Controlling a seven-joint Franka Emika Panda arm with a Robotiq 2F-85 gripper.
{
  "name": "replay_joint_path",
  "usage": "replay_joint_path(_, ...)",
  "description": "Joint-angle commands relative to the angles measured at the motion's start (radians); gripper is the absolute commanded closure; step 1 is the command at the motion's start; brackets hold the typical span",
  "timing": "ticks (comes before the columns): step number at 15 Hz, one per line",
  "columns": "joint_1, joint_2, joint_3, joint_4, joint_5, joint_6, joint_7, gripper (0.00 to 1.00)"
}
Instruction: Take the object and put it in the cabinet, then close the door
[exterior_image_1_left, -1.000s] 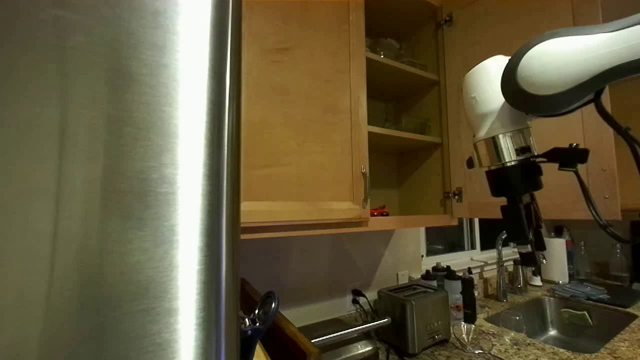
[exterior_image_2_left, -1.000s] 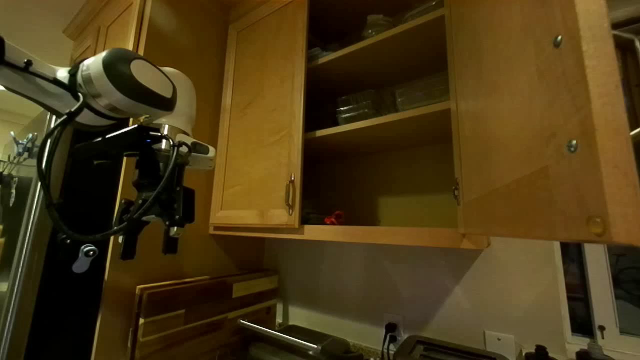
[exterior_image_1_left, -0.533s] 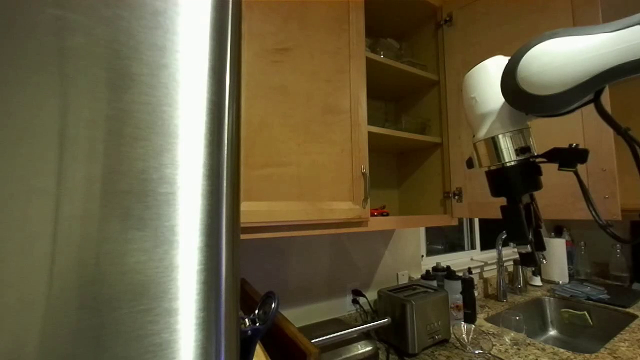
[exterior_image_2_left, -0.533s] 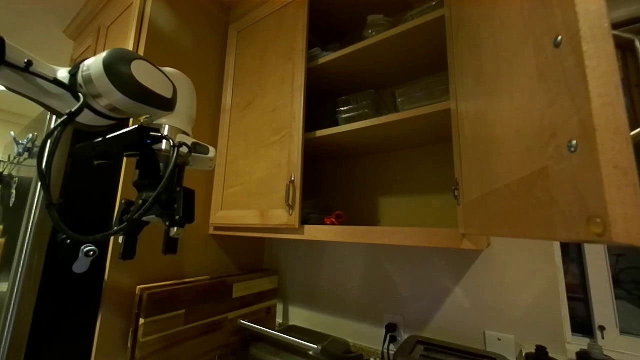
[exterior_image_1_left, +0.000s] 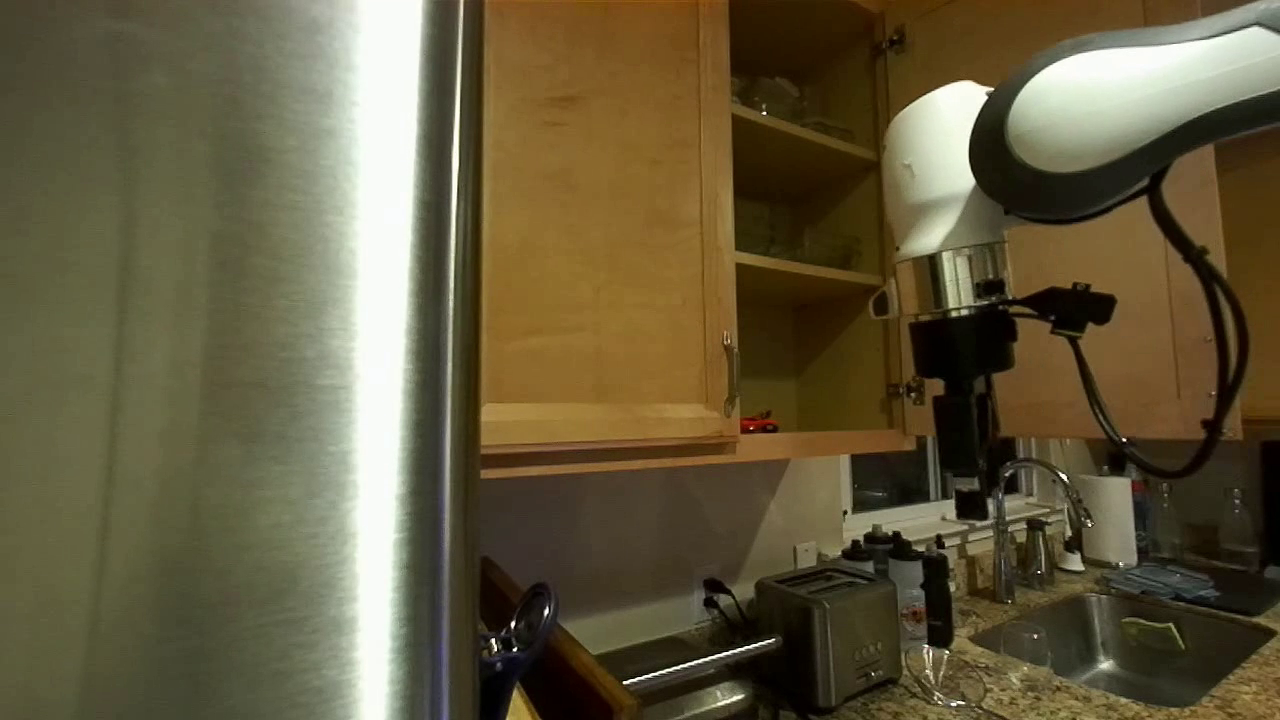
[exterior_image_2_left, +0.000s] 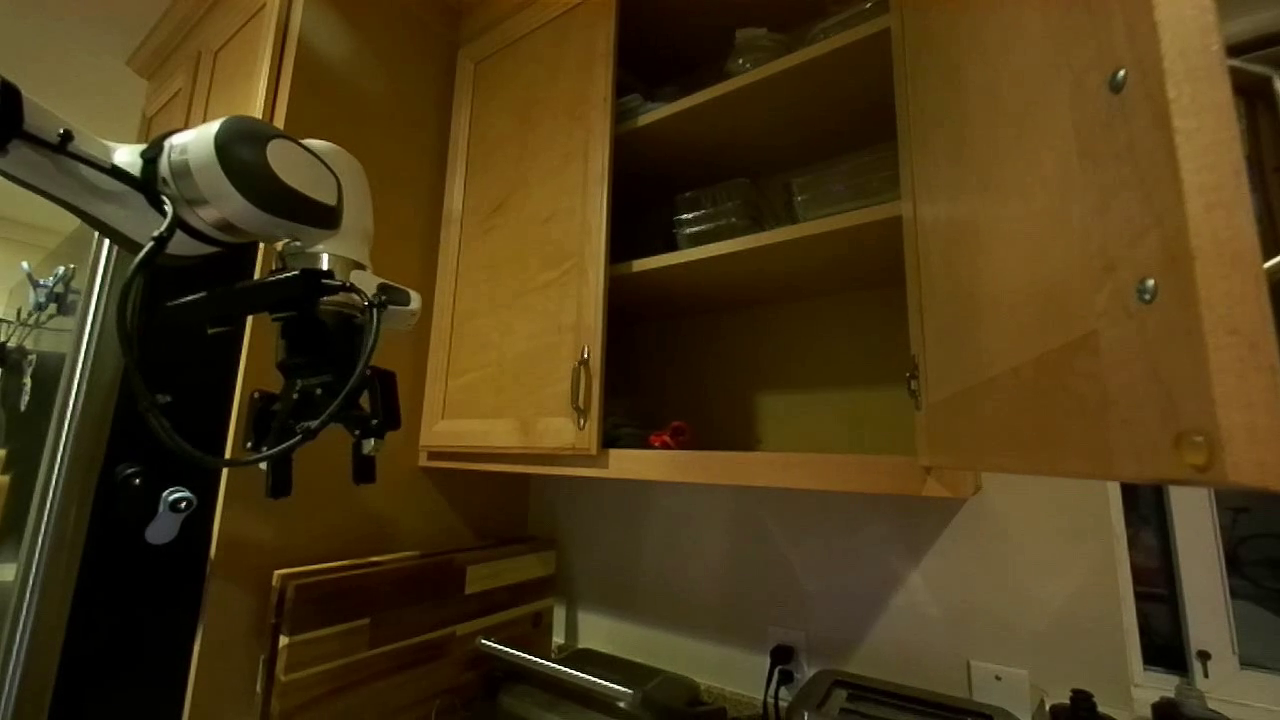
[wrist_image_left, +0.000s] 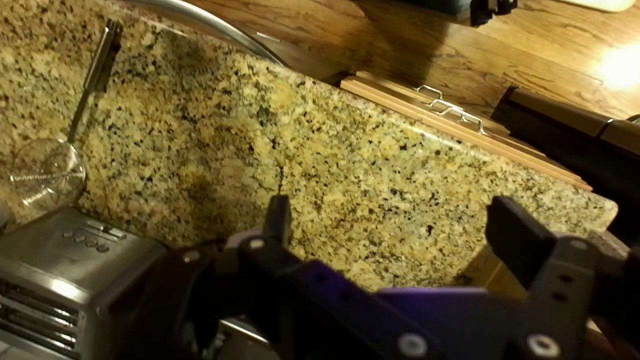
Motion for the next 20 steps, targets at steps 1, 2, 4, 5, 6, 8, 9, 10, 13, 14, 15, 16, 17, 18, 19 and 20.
replay_joint_path(1,0.052,0.062,0.043,0.067,0.02,0.065,0.024,0.0)
replay_joint_path(2,0.065,0.084,0.054,0.086,0.039,0.078,0.03,0.0)
replay_joint_path(4,0.088,0.122,0.073,0.118,0.085,0.095,0.04,0.0)
replay_joint_path(5,0.097,0.138,0.081,0.132,0.106,0.101,0.042,0.0)
replay_joint_path(6,0.105,0.152,0.089,0.143,0.123,0.104,0.045,0.0)
replay_joint_path(8,0.118,0.178,0.098,0.161,0.147,0.102,0.043,0.0)
replay_joint_path(9,0.125,0.187,0.097,0.171,0.146,0.098,0.02,0.0)
replay_joint_path(10,0.116,0.168,0.094,0.15,0.127,0.093,0.027,0.0)
replay_joint_path(13,0.125,0.19,0.095,0.166,0.129,0.093,0.026,0.0)
replay_joint_path(14,0.125,0.192,0.095,0.168,0.129,0.093,0.025,0.0)
replay_joint_path(15,0.125,0.192,0.095,0.169,0.129,0.093,0.025,0.0)
replay_joint_path(16,0.125,0.192,0.095,0.17,0.129,0.093,0.025,0.0)
replay_joint_path(17,0.125,0.192,0.095,0.17,0.129,0.093,0.025,0.0)
replay_joint_path(18,0.125,0.199,0.098,0.172,0.154,0.098,0.053,0.0)
replay_joint_path(19,0.127,0.207,0.1,0.176,0.194,0.102,0.093,0.0)
replay_joint_path(20,0.129,0.214,0.104,0.178,0.243,0.104,0.134,0.0)
